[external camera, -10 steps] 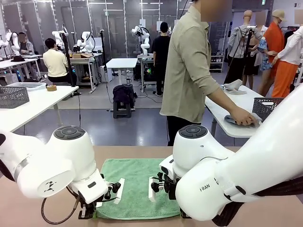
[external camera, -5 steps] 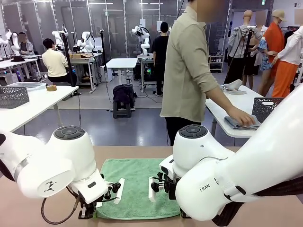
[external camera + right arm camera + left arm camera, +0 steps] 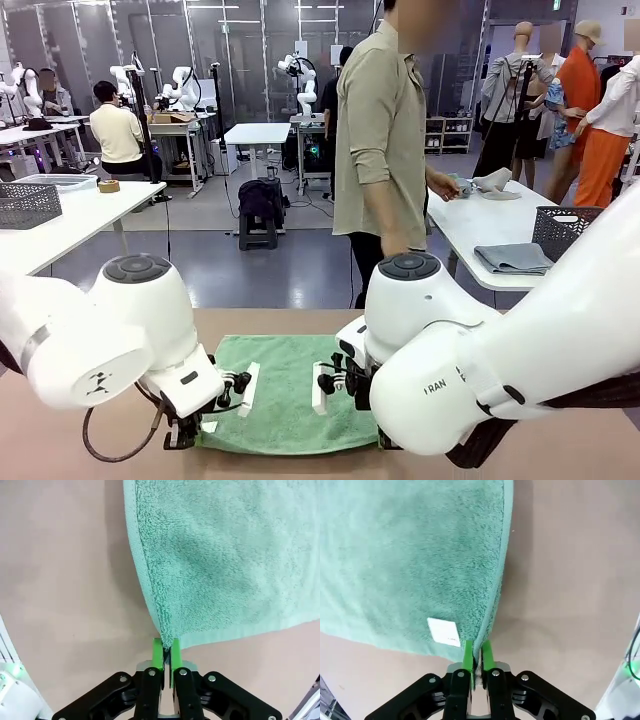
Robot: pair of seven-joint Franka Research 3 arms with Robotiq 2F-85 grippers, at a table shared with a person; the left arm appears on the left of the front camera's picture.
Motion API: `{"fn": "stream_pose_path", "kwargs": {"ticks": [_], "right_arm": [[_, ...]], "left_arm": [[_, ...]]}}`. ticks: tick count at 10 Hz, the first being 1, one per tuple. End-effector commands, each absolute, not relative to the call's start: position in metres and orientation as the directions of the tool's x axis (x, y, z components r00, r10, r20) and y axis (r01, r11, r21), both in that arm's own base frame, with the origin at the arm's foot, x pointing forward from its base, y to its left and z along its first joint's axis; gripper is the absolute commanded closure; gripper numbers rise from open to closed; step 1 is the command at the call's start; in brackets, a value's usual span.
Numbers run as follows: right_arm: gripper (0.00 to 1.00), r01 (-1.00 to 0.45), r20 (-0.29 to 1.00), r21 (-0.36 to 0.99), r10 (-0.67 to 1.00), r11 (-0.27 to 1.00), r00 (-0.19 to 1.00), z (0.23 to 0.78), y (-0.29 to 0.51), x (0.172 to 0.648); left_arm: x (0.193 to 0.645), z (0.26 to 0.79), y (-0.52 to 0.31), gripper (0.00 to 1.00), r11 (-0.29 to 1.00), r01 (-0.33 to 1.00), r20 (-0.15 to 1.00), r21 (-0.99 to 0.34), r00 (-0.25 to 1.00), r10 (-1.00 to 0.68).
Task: Fold the towels and place them in the basket.
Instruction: When a person lays out a Towel with hook on the table, fold it in half twice.
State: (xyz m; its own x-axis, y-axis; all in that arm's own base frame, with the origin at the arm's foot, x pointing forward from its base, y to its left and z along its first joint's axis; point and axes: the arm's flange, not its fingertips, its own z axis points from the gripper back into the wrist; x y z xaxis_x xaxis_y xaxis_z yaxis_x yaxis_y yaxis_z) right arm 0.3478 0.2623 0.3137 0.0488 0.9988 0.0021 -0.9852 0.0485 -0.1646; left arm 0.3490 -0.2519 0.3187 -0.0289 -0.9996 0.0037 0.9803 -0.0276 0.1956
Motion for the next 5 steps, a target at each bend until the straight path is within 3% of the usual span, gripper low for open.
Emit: {"fn": "stream_pose_path", "kwargs": {"ticks": [1, 5], "right_arm": [[0.93, -0.985, -0.010, -0.170, 0.999, 0.032, 0.034, 0.337, 0.264, 0.343], [0.93, -0.984, -0.041, -0.177, 0.999, 0.022, 0.030, 0.360, 0.261, 0.321]], "left_arm": [[0.347, 0.344, -0.241, 0.92, -0.013, 0.977, 0.009, 0.215, -0.015, -1.000], [0.325, 0.362, -0.229, 0.92, 0.009, 0.975, 0.017, 0.222, 0.005, -1.000]]}}
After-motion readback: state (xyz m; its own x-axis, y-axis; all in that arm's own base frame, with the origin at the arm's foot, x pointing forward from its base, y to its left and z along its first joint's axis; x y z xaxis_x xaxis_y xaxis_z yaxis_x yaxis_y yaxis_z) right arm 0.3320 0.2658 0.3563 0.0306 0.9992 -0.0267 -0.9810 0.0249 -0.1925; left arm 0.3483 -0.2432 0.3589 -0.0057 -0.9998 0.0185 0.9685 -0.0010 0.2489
